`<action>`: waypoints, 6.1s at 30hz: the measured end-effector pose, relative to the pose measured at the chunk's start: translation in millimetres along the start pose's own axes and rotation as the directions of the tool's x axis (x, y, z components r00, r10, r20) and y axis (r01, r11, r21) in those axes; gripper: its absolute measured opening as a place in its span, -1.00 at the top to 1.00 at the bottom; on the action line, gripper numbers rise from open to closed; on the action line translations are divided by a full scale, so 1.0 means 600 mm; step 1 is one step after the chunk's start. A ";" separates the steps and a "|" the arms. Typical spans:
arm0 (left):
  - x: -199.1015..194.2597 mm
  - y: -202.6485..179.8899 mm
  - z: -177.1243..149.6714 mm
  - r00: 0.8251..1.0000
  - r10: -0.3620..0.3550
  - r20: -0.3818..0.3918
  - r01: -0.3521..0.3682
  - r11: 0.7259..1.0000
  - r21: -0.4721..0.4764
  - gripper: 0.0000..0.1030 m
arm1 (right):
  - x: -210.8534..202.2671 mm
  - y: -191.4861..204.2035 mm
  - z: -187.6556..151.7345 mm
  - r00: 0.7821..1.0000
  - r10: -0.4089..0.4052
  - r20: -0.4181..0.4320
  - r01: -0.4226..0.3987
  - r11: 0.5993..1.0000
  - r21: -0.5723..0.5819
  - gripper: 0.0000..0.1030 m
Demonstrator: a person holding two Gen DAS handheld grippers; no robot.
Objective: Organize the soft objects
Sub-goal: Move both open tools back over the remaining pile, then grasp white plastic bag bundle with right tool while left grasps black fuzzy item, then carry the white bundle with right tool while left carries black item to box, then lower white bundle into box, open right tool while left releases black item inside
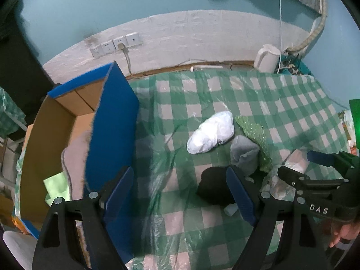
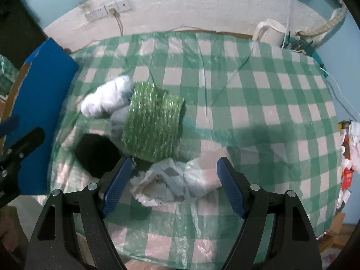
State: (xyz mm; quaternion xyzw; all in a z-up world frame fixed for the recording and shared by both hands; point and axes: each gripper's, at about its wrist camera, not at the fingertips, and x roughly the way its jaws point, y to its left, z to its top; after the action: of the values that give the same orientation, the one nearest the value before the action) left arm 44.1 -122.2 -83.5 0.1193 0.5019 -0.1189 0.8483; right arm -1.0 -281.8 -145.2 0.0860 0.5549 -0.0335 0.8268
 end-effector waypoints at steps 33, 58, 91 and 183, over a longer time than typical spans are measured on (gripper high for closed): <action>0.089 -0.052 -0.017 0.989 -0.060 -0.132 0.065 0.997 0.039 -0.68 | 0.081 -0.014 -0.030 0.992 -0.108 -0.067 0.100 0.988 -0.114 -0.58; 0.131 -0.057 -0.029 0.967 -0.168 -0.189 0.175 0.984 0.024 0.05 | 0.088 -0.026 -0.022 0.998 -0.004 -0.057 0.000 0.997 -0.080 0.07; -0.016 -0.013 -0.033 0.999 -0.053 -0.004 0.053 0.998 0.040 0.14 | -0.057 0.011 0.012 0.992 0.059 0.111 -0.047 0.993 -0.109 0.15; -0.044 0.389 -0.096 0.990 0.135 -0.034 -0.138 0.923 -0.359 -0.27 | -0.059 0.535 0.113 0.966 0.246 0.082 -0.183 0.871 -0.457 -0.39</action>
State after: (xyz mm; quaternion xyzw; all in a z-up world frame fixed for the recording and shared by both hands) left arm 59.3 118.9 -68.0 -0.0033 0.5092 0.0353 0.8599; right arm 96.1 20.2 -53.8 -0.0468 0.4765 0.1805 0.8592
